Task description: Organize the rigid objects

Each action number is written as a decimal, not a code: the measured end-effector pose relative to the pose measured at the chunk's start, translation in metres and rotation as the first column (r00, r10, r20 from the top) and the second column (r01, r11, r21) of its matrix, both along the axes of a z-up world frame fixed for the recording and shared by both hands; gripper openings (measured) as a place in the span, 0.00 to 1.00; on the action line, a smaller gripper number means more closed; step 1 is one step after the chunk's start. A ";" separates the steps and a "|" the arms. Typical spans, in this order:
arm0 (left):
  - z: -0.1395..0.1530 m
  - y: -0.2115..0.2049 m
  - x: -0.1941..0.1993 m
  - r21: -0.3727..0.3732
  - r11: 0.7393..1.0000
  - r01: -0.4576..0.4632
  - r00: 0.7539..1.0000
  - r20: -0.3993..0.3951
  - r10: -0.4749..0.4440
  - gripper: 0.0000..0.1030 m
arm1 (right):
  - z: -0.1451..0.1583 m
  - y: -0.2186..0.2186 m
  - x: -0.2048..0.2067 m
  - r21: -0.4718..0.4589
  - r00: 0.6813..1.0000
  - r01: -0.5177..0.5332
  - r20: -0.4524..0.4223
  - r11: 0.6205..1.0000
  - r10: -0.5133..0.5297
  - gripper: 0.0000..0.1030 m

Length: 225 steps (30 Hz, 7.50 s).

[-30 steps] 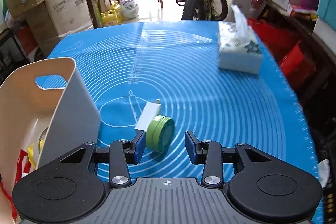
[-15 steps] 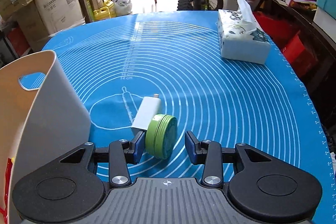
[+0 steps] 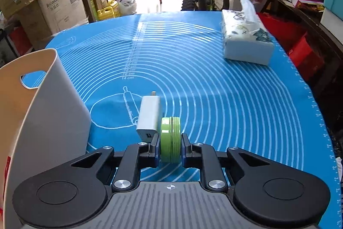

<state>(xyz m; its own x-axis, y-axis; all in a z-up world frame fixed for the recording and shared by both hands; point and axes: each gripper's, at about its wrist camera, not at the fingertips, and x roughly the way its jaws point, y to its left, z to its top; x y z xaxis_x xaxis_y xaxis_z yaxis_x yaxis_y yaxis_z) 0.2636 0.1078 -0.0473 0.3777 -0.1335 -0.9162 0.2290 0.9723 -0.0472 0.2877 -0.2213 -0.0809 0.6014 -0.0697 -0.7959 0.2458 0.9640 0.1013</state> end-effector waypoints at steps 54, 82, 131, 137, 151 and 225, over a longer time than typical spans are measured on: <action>0.000 0.001 0.000 -0.004 1.000 -0.002 1.000 0.003 0.002 0.03 | 0.045 0.187 -0.011 0.083 0.864 -0.490 -0.088 0.868 0.496 0.28; 0.000 -0.002 0.000 0.000 1.000 -0.005 1.000 0.003 0.005 0.03 | 0.071 0.035 -0.005 -0.111 0.979 -0.133 0.139 0.985 0.148 0.67; 0.005 -0.002 -0.001 0.004 1.000 -0.008 1.000 0.019 0.008 0.03 | 0.055 0.045 -0.035 -0.193 0.976 -0.081 0.181 0.978 0.117 0.31; 0.006 -0.002 -0.001 0.005 1.000 -0.009 1.000 0.020 0.009 0.03 | 0.083 0.072 -0.044 -0.193 0.948 -0.168 0.236 0.967 0.212 0.31; 0.008 0.000 -0.001 0.000 1.000 -0.009 1.000 0.025 0.009 0.03 | 0.095 0.162 -0.041 -0.110 0.886 -0.348 0.287 0.931 0.365 0.31; 0.077 -0.095 -0.249 0.058 0.998 0.008 0.925 0.378 -0.030 0.79 | 0.118 0.056 -0.312 -0.111 0.945 -0.202 0.238 0.973 0.223 0.96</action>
<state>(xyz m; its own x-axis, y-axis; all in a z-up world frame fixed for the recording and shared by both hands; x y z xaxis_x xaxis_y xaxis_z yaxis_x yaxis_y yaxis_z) 0.0150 0.0123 0.0297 0.6959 -0.0978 -0.7115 0.2378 0.9662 0.0997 -0.0244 -0.1651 0.0375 0.7865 0.0207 -0.6173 0.0121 0.9987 0.0489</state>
